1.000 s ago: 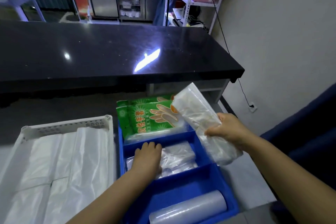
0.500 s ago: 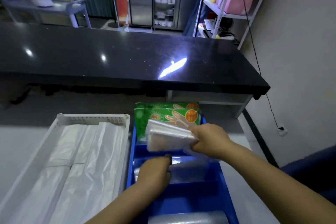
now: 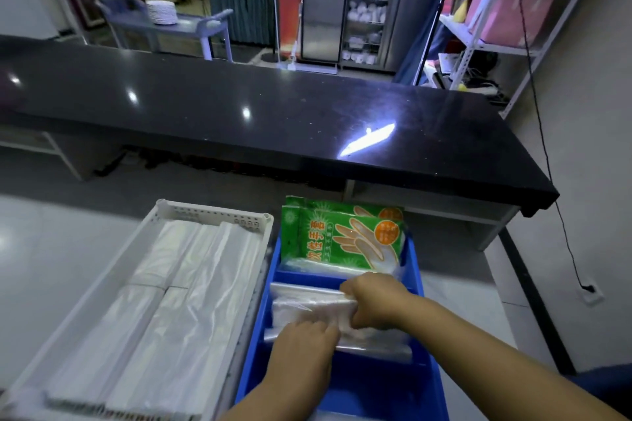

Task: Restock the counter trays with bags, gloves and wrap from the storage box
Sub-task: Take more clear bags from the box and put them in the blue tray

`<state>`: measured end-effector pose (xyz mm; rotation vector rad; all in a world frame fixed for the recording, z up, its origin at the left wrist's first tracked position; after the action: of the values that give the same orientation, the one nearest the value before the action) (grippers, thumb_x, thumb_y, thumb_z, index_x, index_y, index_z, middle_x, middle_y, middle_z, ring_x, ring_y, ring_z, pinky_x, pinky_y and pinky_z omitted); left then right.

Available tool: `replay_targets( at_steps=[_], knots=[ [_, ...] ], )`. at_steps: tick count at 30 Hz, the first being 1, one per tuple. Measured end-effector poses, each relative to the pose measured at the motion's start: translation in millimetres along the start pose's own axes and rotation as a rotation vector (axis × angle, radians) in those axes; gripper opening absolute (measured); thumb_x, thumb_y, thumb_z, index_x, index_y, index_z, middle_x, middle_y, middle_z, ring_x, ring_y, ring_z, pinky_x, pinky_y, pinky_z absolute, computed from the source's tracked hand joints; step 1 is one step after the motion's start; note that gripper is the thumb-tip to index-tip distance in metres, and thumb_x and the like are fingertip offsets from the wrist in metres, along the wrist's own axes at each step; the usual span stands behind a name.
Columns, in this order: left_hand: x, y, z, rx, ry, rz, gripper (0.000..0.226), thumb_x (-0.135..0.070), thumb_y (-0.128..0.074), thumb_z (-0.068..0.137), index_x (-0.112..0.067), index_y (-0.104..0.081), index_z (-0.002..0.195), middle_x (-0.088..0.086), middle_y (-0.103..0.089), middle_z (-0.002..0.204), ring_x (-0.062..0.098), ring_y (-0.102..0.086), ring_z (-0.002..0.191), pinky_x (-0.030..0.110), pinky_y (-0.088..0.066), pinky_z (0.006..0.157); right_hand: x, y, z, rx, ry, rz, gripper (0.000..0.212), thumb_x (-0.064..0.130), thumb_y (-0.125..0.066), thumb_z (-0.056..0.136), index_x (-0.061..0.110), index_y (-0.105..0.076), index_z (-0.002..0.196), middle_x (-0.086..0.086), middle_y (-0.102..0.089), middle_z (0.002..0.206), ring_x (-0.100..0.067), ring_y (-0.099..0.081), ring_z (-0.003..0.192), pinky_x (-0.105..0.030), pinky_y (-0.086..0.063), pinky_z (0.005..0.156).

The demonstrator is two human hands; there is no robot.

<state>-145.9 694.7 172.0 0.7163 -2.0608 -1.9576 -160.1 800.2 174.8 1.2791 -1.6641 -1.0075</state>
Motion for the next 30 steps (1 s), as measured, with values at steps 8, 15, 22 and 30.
replay_targets(
  at_steps=[8, 15, 22, 30],
  knots=[
    [-13, 16, -4, -0.094, -0.097, 0.046, 0.024, -0.032, -0.078, 0.039, -0.027, -0.063, 0.056, -0.014, -0.06, 0.058, 0.007, -0.058, 0.056, 0.015, -0.043, 0.046, -4, -14, 11, 0.014, -0.005, -0.019, 0.029, 0.032, -0.065, 0.067, 0.029, -0.043, 0.085, -0.004, -0.066, 0.097, -0.025, -0.056, 0.079, -0.029, -0.036, 0.062],
    [10, 15, 17, -0.022, -0.009, 0.09, 0.029, -0.029, -0.043, 0.084, -0.017, -0.054, 0.108, 0.006, -0.055, 0.115, 0.027, -0.042, 0.11, 0.037, -0.031, 0.091, 1, -12, 11, -0.107, 0.077, -0.124, 0.041, 0.033, -0.06, 0.076, 0.022, -0.041, 0.11, -0.008, -0.067, 0.102, -0.032, -0.061, 0.088, -0.033, -0.038, 0.065],
    [37, 13, 22, 0.03, 0.01, 0.118, 0.032, -0.033, -0.05, 0.08, -0.02, -0.054, 0.108, 0.003, -0.058, 0.116, 0.027, -0.048, 0.11, 0.038, -0.036, 0.091, -40, -15, -21, -0.15, -0.065, 0.109, 0.044, 0.053, -0.056, 0.078, 0.038, -0.041, 0.117, 0.002, -0.063, 0.119, -0.022, -0.061, 0.099, -0.029, -0.041, 0.07],
    [42, 12, 28, 0.131, 0.033, 0.137, 0.025, -0.029, -0.052, 0.079, -0.014, -0.059, 0.098, 0.009, -0.064, 0.111, 0.033, -0.058, 0.103, 0.037, -0.044, 0.083, -36, -13, -22, -0.084, -0.081, 0.035, 0.038, 0.034, -0.052, 0.084, 0.027, -0.043, 0.12, -0.004, -0.062, 0.12, -0.028, -0.06, 0.1, -0.035, -0.047, 0.078]
  ],
)
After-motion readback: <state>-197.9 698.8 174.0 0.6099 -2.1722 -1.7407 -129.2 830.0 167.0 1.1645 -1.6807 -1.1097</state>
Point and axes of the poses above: each hand's wrist, its own z-axis towards the middle knuckle, its own y-axis out of the back of the hand, x = y × z, the point moved 9 cm from there along z, towards the middle knuckle
